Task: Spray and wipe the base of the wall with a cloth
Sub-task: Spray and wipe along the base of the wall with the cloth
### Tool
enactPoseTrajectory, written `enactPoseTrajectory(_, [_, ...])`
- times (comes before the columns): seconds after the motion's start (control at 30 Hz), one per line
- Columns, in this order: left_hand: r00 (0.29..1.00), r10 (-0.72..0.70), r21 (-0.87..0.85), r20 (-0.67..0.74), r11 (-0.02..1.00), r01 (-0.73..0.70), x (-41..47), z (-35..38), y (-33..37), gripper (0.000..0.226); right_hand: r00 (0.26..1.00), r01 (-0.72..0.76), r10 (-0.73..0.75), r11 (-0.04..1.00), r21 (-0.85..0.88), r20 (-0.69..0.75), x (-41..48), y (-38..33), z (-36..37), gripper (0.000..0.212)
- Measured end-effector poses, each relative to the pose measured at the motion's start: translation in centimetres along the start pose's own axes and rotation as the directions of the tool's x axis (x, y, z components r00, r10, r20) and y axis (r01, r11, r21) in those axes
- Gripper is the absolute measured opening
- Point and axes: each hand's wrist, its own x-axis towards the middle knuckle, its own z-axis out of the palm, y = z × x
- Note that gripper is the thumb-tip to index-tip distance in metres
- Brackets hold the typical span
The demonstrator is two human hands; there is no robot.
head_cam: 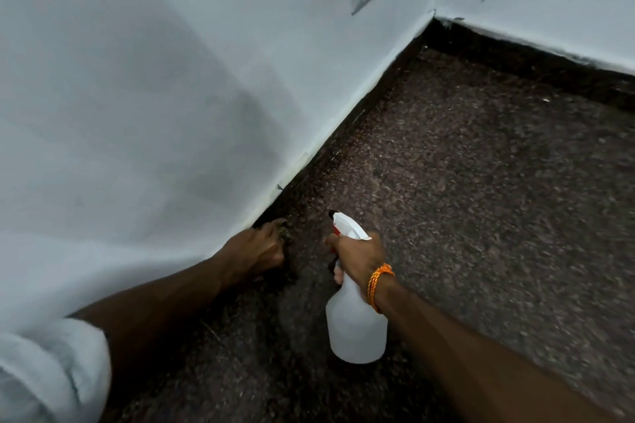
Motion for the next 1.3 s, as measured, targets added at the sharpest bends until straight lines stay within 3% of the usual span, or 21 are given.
enactPoseTrajectory(0.07, [0.998, -0.052, 0.026, -0.028, 0.998, 0.052, 2.0, -0.2, -1.2, 0.013, 1.000, 0.004, -0.005, 1.000, -0.005, -0.024, 0.5, -0.3, -0.5, 0.020])
enactPoseTrajectory(0.2, [0.993, -0.088, -0.105, -0.078, 0.991, 0.080, 4.1, -1.1, -2.5, 0.013, 0.998, 0.043, -0.042, 0.999, 0.013, -0.039, 0.9, -1.6, -1.0, 0.009])
enactPoseTrajectory(0.27, [1.000, 0.003, -0.104, -0.013, 0.995, -0.005, 2.1, 0.0, -1.4, 0.021, 0.999, 0.049, -0.049, 0.999, 0.010, -0.017, 0.6, -2.6, -1.1, 0.011])
enactPoseTrajectory(0.37, [0.962, 0.129, -0.126, 0.240, 0.987, -0.101, -0.7, 1.6, -0.2, 0.044, 0.998, 0.057, -0.057, 0.998, -0.002, 0.011, 0.9, -3.5, -1.0, 0.010])
enactPoseTrajectory(0.47, [0.993, 0.007, -0.086, 0.120, 0.996, 0.004, -1.0, 1.8, -0.9, 0.041, 0.998, 0.061, -0.061, 0.998, 0.000, 0.010, 0.9, -3.7, -0.1, 0.018])
enactPoseTrajectory(0.63, [0.997, -0.017, -0.035, -0.079, 0.999, 0.014, 0.8, 2.0, -0.9, 0.048, 0.999, 0.035, -0.035, 0.999, 0.012, 0.012, 1.1, -3.5, 0.7, 0.043])
enactPoseTrajectory(0.8, [0.975, -0.010, 0.040, -0.224, 0.999, 0.019, 7.0, -1.2, -3.5, 0.004, 0.999, 0.042, -0.041, 0.998, 0.046, -0.017, 1.7, -3.9, 0.3, 0.039])
enactPoseTrajectory(0.9, [0.962, -0.122, -0.061, -0.246, 0.992, 0.110, 10.7, -4.0, -5.3, 0.010, 0.999, 0.019, -0.016, 0.997, 0.072, -0.036, 2.5, -4.0, -0.4, 0.048])
enactPoseTrajectory(0.97, [0.956, -0.140, -0.077, -0.257, 0.989, 0.124, 11.3, -3.3, -5.0, 0.005, 0.998, 0.016, -0.012, 0.996, 0.088, -0.055, 2.8, -4.3, -1.2, 0.039])
enactPoseTrajectory(1.07, [0.977, -0.055, -0.067, -0.205, 0.997, 0.043, 8.7, -0.3, -2.6, 0.019, 0.998, 0.021, -0.015, 0.995, 0.097, -0.065, 3.0, -4.6, -2.0, 0.031])
enactPoseTrajectory(1.13, [0.992, -0.017, -0.014, -0.126, 1.000, 0.015, 7.2, 0.9, -1.9, 0.009, 0.998, 0.020, -0.015, 0.995, 0.096, -0.059, 3.4, -4.8, -2.3, 0.030])
enactPoseTrajectory(1.3, [0.969, -0.181, -0.103, -0.170, 0.981, 0.165, 11.5, -1.6, -4.6, 0.012, 0.998, 0.059, -0.055, 0.995, 0.080, -0.043, 4.4, -6.0, -2.8, 0.013])
